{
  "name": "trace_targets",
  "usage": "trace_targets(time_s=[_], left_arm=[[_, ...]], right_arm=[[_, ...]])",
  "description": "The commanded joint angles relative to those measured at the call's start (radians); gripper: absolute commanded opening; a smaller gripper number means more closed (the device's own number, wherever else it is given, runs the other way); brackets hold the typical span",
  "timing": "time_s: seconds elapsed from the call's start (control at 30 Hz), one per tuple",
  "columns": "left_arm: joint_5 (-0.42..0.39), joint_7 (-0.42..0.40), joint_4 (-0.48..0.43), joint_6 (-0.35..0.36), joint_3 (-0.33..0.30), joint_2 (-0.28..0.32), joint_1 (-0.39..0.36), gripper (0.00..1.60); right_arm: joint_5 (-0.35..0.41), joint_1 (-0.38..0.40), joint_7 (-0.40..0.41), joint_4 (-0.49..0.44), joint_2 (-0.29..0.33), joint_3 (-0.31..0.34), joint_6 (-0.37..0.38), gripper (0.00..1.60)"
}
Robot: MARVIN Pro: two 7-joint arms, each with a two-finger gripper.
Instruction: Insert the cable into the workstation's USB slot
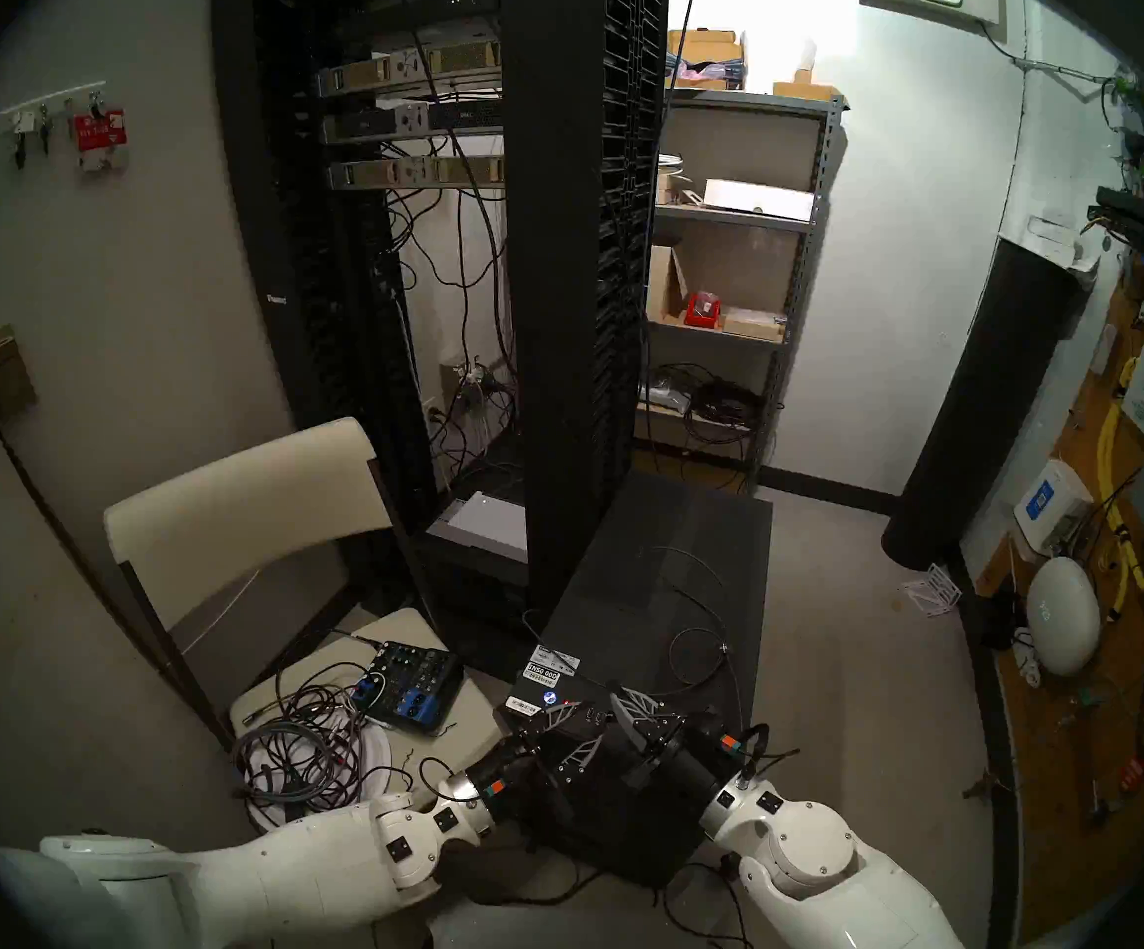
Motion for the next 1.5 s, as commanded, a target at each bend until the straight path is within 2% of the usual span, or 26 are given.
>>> trace_targets(time_s=[0.0, 0.03, 0.07, 0.33, 0.47, 0.53, 0.67, 0.73, 0.8, 1.03, 1.1, 1.13, 1.23, 1.27, 1.3, 1.33, 1.37, 1.47], left_arm=[[0.019, 0.020, -0.062, 0.000, -0.008, 0.021, 0.009, 0.92], [0.020, 0.021, -0.065, 0.002, -0.008, 0.023, 0.010, 0.82], [0.021, 0.020, -0.068, 0.006, -0.007, 0.025, 0.010, 0.80], [0.028, 0.018, -0.064, 0.023, -0.003, 0.024, 0.013, 0.77], [0.034, 0.020, -0.059, 0.023, -0.002, 0.020, 0.016, 0.85], [0.036, 0.022, -0.059, 0.024, -0.002, 0.020, 0.017, 0.95], [0.052, 0.041, -0.054, 0.029, -0.009, 0.005, 0.016, 0.93], [0.057, 0.049, -0.051, 0.038, -0.013, -0.003, 0.013, 0.97], [0.057, 0.050, -0.050, 0.043, -0.015, -0.009, 0.008, 1.07], [0.074, 0.071, -0.042, 0.063, -0.022, -0.028, 0.003, 1.03], [0.075, 0.075, -0.044, 0.072, -0.024, -0.029, 0.004, 0.99], [0.077, 0.076, -0.044, 0.072, -0.024, -0.029, 0.004, 0.78], [0.077, 0.078, -0.039, 0.075, -0.024, -0.031, 0.004, 0.70], [0.077, 0.078, -0.033, 0.073, -0.025, -0.033, 0.003, 0.51], [0.077, 0.079, -0.030, 0.075, -0.025, -0.034, 0.003, 0.44], [0.078, 0.080, -0.029, 0.075, -0.025, -0.035, 0.003, 0.26], [0.078, 0.079, -0.027, 0.077, -0.025, -0.034, 0.003, 0.19], [0.078, 0.076, -0.016, 0.073, -0.024, -0.037, 0.004, 0.16]], right_arm=[[-0.012, 0.023, -0.019, -0.002, -0.024, 0.000, -0.016, 0.00], [-0.012, 0.025, -0.019, 0.000, -0.024, 0.000, -0.017, 0.00], [-0.010, 0.028, -0.017, 0.001, -0.023, -0.001, -0.017, 0.00], [-0.005, 0.034, -0.015, 0.004, -0.022, -0.003, -0.018, 0.00], [-0.006, 0.035, -0.021, 0.004, -0.021, -0.003, -0.016, 0.00], [-0.003, 0.037, -0.016, 0.005, -0.018, -0.004, -0.017, 0.00], [0.004, 0.041, -0.004, 0.008, -0.015, -0.007, -0.014, 0.00], [0.007, 0.043, 0.003, 0.008, -0.015, -0.009, -0.010, 0.00], [0.005, 0.042, 0.003, 0.012, -0.018, -0.011, -0.012, 0.00], [0.009, 0.038, 0.014, 0.007, -0.017, -0.012, -0.011, 0.00], [0.009, 0.037, 0.014, 0.006, -0.016, -0.012, -0.011, 0.00], [0.008, 0.037, 0.014, 0.006, -0.017, -0.012, -0.011, 0.00], [0.010, 0.036, 0.019, 0.006, -0.015, -0.012, -0.012, 0.00], [0.011, 0.035, 0.020, 0.006, -0.016, -0.011, -0.012, 0.00], [0.010, 0.034, 0.020, 0.006, -0.016, -0.011, -0.013, 0.00], [0.010, 0.033, 0.020, 0.004, -0.015, -0.011, -0.012, 0.00], [0.010, 0.032, 0.021, 0.003, -0.015, -0.011, -0.012, 0.00], [0.012, 0.030, 0.025, -0.003, -0.013, -0.012, -0.012, 0.00]])
